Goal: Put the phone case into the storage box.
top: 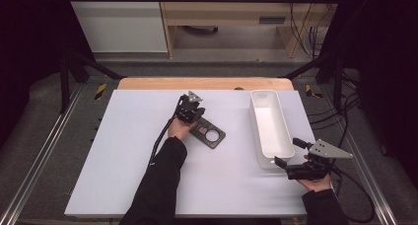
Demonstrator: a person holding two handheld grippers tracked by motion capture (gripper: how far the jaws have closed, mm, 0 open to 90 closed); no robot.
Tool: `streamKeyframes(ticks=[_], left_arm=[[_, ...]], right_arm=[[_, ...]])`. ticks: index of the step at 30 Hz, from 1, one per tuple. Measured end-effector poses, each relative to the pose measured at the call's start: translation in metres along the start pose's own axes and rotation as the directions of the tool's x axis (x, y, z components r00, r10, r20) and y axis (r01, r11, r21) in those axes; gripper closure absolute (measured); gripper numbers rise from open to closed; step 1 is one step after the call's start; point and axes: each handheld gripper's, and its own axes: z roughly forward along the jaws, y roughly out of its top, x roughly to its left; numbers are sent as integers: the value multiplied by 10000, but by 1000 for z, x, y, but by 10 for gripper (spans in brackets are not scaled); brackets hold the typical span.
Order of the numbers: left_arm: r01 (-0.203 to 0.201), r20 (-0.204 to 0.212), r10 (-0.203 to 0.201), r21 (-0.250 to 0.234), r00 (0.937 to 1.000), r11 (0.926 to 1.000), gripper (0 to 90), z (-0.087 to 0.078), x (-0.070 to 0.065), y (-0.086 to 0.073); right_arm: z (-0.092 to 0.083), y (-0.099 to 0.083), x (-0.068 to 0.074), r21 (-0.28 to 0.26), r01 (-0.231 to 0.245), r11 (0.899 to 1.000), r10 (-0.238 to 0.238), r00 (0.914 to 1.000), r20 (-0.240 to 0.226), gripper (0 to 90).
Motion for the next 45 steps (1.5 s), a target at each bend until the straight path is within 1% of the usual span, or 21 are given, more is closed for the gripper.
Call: streamKeyframes(ticks=[5,7,11,13,17,18,19,23,26,29,34,45], left_arm=[[31,-125,-29,154,9999,9999,890,9,2,-2],[125,-164,-122,195,9998,9997,890,11,4,-3],[189,-252,-185,184,9995,9997,890,15,6,-6],[133,-420,-122,246,9990,9996,890,17,7,-6],[320,-392,-308,317,9988,9990,890,20,9,-9],[283,-410,-269,331,9988,9991,890,20,9,-9],[164,-509,-144,392,9986,9991,890,21,8,-9],[179,-558,-147,575,9983,9982,891,24,8,-11],[125,-553,-93,568,9984,9983,891,23,8,-11],[26,-649,14,614,9979,9981,891,24,8,-11],[77,-653,-33,683,9979,9976,891,23,8,-11],[182,-630,-115,1069,9979,9941,891,15,9,-12]], right_arm=[[0,0,0,-8,-4,10000,4,10000,-12,2],[1,0,0,11,-10,10000,10,10000,5,2],[1,0,0,19,3,10000,-3,10000,-8,2],[1,0,0,13,-7,10000,7,10000,-11,2],[1,0,1,20,0,10000,0,10000,-2,2],[1,0,0,19,-9,10000,9,10000,-1,1],[0,0,0,14,-9,10000,9,10000,-5,2],[1,0,1,20,-10,10000,10,10000,-11,2],[1,0,0,24,5,10000,-5,10000,6,2],[1,0,1,30,-6,10000,6,10000,-5,2],[0,0,0,15,-11,10000,11,10000,-13,2],[0,0,0,-14,-16,10000,16,10000,-31,2]])
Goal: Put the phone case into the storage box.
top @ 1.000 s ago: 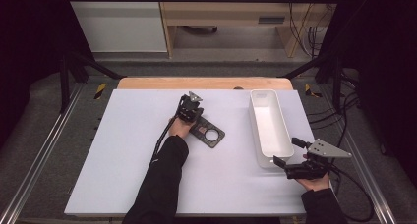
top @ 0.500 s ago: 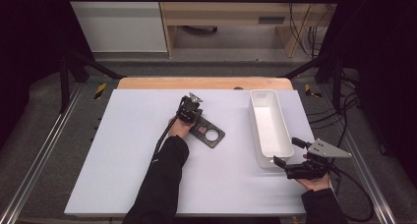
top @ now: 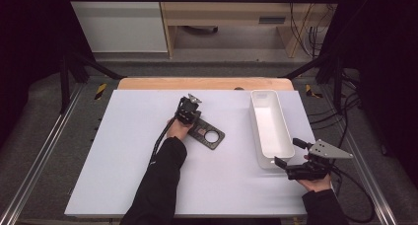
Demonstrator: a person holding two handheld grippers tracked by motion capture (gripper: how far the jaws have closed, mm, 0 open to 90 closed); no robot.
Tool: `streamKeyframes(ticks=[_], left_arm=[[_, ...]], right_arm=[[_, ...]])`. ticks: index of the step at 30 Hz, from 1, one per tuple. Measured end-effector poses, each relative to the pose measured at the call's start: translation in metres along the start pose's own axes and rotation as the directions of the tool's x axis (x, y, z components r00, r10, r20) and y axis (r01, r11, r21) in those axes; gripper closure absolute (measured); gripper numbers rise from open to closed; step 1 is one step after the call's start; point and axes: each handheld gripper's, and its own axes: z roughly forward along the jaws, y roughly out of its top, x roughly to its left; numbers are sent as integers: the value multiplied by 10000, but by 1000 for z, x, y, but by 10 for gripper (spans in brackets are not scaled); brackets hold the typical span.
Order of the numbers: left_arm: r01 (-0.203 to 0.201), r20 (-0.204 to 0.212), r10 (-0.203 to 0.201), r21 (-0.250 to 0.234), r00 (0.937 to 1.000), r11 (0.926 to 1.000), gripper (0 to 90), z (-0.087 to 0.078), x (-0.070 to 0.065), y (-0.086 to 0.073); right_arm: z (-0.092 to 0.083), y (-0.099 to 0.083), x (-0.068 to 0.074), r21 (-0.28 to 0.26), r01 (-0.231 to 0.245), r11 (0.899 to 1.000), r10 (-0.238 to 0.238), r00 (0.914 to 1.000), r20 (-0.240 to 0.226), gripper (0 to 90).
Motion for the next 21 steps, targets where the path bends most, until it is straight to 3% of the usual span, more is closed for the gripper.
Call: streamKeyframes(ticks=[11,15,16,21], left_arm=[[-5,-157,2,-181,9999,9998,891,0,3,-2],[-166,-406,167,16,9990,9999,891,3,4,-4],[-42,-385,43,35,9992,10000,891,2,6,-4],[-248,-458,259,232,9986,9994,891,-1,6,-4]], right_arm=[[1,0,0,26,20,10000,-20,10000,13,2],[1,0,0,29,28,10000,-28,10000,6,2],[0,0,0,24,20,10000,-20,10000,7,2],[0,0,0,5,3,10000,-3,10000,4,2]])
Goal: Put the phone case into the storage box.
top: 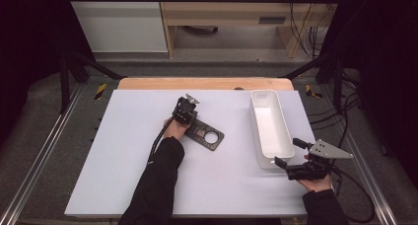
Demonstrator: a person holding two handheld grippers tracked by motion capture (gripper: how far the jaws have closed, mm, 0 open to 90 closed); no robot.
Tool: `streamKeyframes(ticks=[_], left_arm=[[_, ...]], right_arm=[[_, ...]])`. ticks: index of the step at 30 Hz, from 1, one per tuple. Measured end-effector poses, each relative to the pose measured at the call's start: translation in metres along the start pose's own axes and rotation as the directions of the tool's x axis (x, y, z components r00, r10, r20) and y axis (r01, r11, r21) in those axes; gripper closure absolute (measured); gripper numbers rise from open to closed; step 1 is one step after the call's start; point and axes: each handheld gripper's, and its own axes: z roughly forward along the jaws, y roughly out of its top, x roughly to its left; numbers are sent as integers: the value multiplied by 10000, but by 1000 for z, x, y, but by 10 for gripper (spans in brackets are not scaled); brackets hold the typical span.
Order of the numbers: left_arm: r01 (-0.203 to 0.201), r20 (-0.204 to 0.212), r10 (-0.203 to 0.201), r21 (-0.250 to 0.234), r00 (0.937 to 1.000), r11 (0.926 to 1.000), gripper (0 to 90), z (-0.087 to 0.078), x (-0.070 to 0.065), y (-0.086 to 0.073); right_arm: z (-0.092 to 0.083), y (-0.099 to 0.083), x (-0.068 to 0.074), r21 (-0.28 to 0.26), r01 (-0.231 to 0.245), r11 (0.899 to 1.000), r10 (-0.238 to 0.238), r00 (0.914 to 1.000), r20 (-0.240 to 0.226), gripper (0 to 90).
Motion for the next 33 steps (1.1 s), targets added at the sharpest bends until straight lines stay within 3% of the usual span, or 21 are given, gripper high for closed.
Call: streamKeyframes(ticks=[19,33], left_arm=[[276,81,-277,90,9996,9996,891,-23,2,-24],[124,183,-123,-5,9998,9999,892,-45,-5,-47]], right_arm=[[0,0,1,20,50,10000,-50,10000,-7,2],[0,1,1,33,62,10000,-61,10000,-58,2]])
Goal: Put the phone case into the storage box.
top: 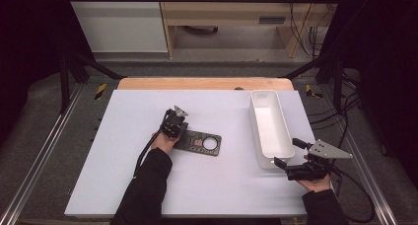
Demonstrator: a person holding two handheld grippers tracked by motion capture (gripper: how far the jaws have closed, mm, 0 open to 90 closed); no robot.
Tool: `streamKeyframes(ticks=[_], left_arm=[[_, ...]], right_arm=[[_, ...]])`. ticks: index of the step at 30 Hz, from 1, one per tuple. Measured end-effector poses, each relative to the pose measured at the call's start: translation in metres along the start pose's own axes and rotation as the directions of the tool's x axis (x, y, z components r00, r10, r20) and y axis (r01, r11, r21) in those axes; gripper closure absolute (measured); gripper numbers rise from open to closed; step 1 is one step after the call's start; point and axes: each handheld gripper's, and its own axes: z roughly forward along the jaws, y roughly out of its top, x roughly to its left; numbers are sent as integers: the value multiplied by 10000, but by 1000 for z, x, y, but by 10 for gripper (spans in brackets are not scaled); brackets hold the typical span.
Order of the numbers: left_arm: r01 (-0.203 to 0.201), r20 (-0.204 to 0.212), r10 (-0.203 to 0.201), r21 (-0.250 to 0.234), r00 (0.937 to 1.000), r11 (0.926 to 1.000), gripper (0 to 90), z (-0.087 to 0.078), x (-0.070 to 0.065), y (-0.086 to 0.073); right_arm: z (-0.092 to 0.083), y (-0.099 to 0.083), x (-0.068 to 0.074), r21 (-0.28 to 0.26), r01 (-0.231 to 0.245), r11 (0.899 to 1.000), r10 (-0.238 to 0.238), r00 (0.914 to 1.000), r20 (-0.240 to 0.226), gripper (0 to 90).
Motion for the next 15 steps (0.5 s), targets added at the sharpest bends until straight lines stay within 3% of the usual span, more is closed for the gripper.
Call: streamKeyframes(ticks=[15], left_arm=[[-171,56,171,-52,9998,9998,892,-20,-11,-19]], right_arm=[[0,0,0,8,1,10000,-1,10000,18,2]])
